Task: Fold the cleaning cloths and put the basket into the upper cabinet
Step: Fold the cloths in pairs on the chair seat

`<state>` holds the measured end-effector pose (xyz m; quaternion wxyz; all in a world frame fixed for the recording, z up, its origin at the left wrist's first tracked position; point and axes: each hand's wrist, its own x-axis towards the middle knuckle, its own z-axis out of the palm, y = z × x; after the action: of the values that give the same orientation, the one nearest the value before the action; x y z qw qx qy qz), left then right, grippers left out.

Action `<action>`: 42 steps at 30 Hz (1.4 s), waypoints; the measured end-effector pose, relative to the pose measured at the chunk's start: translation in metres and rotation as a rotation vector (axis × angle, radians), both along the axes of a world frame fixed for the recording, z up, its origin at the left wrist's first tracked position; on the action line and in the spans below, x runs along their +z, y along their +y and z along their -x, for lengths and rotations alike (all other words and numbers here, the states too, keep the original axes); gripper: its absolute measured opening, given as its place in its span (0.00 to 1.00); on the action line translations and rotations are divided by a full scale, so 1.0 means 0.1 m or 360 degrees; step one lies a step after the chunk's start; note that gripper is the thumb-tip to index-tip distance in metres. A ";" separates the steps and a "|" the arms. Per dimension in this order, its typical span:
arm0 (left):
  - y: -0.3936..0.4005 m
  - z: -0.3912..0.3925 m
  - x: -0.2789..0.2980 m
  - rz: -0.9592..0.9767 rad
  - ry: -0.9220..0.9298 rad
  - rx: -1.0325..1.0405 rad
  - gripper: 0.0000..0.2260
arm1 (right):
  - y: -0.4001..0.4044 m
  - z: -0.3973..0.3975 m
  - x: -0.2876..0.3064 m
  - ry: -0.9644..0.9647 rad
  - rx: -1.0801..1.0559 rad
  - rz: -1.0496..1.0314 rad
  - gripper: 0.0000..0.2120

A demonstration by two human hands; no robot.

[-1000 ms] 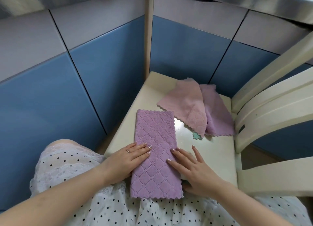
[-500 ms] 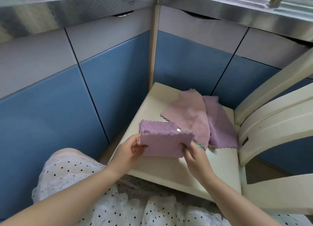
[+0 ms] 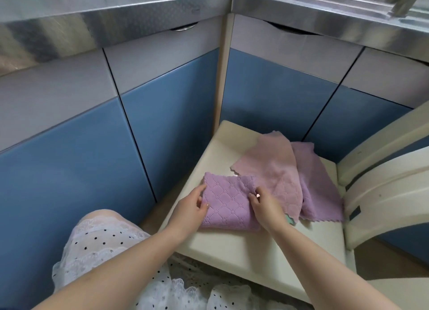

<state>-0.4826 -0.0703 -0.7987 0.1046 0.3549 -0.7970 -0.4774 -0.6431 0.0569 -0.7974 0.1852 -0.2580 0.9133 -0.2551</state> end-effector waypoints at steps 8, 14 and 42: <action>-0.11 0.01 0.03 0.0600 -0.0270 -0.0096 0.21 | 0.00 0.10 0.02 0.0021 -0.0181 0.0236 0.15; -0.02 0.29 0.02 0.1386 -0.0409 -0.0529 0.24 | -0.20 -0.15 0.03 0.0645 0.0565 0.0274 0.25; -0.08 0.01 0.31 -0.0339 -0.0057 0.0009 0.20 | 0.17 0.03 0.10 -0.0588 -0.0266 0.0411 0.20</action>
<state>-0.4836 -0.0788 -0.7680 0.0532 0.3748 -0.7424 -0.5527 -0.6457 0.0744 -0.7870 0.2929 -0.1520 0.8419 -0.4269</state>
